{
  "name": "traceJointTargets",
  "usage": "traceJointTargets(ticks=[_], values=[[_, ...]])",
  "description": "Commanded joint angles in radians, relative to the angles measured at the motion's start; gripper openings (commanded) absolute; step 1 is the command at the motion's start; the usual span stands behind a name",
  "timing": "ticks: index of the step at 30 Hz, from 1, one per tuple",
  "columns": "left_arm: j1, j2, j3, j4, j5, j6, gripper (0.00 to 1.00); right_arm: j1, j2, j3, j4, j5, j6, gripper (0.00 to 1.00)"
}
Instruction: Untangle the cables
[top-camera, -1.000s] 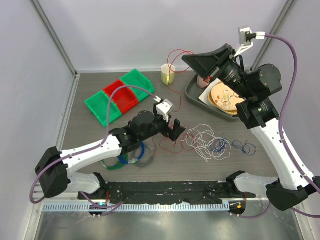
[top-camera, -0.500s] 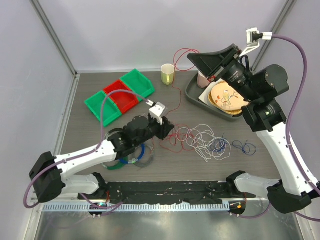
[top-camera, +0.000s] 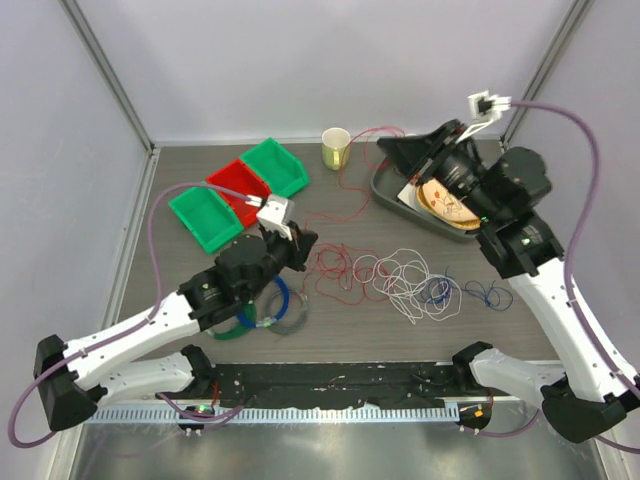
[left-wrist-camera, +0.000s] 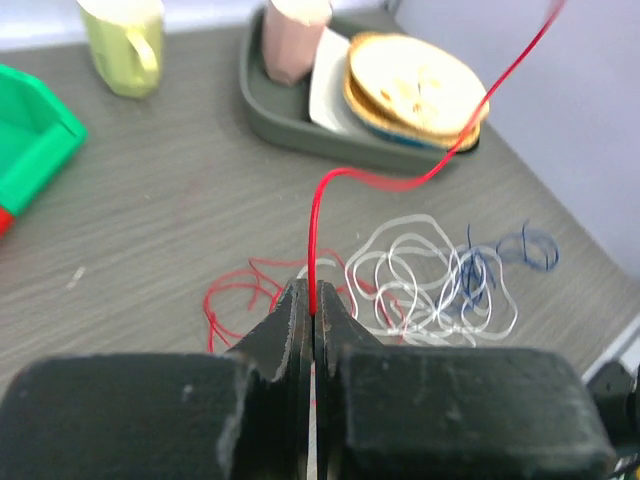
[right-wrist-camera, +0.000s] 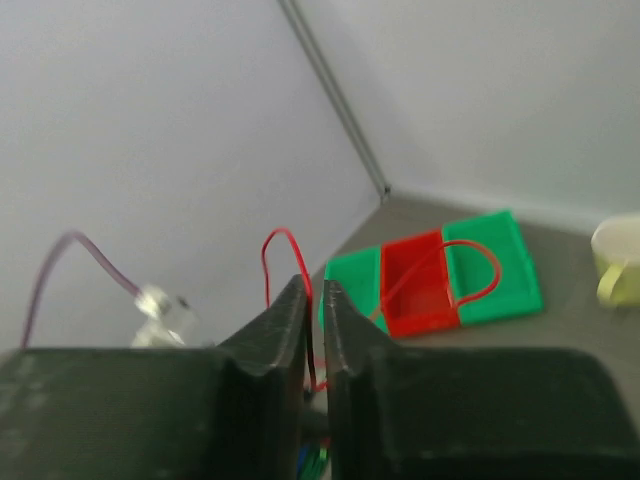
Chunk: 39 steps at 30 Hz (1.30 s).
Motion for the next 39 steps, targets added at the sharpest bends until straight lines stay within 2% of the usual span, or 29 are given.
traceJointTargets(ticks=[1,2,4,5,6,8,12,17,21,25,31,33,39], values=[[-0.003,-0.057,0.152,-0.088,-0.199,-0.021,0.0,0.003,0.023,-0.231,0.003,-0.195,-0.139,0.24],[-0.003,-0.054,0.211,-0.128,-0.238,-0.015,0.0,0.006,0.026,-0.282,0.079,-0.261,-0.162,0.43],[-0.003,-0.045,0.308,-0.165,-0.274,-0.002,0.0,0.009,0.041,-0.4,0.147,-0.348,-0.205,0.51],[-0.003,-0.037,0.34,-0.197,-0.286,0.002,0.0,0.021,0.045,-0.431,0.178,-0.318,-0.267,0.76],[-0.003,-0.033,0.371,-0.214,-0.305,0.012,0.0,0.031,0.045,-0.478,0.186,-0.284,-0.303,0.94],[-0.003,-0.023,0.451,-0.248,-0.302,0.042,0.0,0.057,0.057,-0.511,0.204,-0.221,-0.366,0.95],[-0.003,-0.005,0.549,-0.296,-0.312,0.079,0.0,0.145,0.086,-0.598,0.279,-0.26,-0.524,0.95],[-0.003,0.012,0.626,-0.339,-0.297,0.079,0.0,0.245,0.166,-0.681,0.46,-0.294,-0.589,0.95],[-0.003,0.036,0.686,-0.388,-0.308,0.088,0.0,0.314,0.296,-0.688,0.523,-0.203,-0.628,0.95],[-0.003,0.064,0.758,-0.437,-0.36,0.116,0.0,0.331,0.431,-0.628,0.54,-0.116,-0.519,0.95],[-0.003,0.061,0.764,-0.423,-0.411,0.142,0.0,0.403,0.641,-0.638,0.864,-0.001,-0.357,0.91],[-0.003,0.064,0.772,-0.423,-0.44,0.156,0.0,0.414,0.699,-0.614,0.922,0.035,-0.293,0.91],[-0.003,0.069,0.804,-0.375,-0.607,0.24,0.0,0.449,0.845,-0.566,0.963,0.011,-0.311,0.9]])
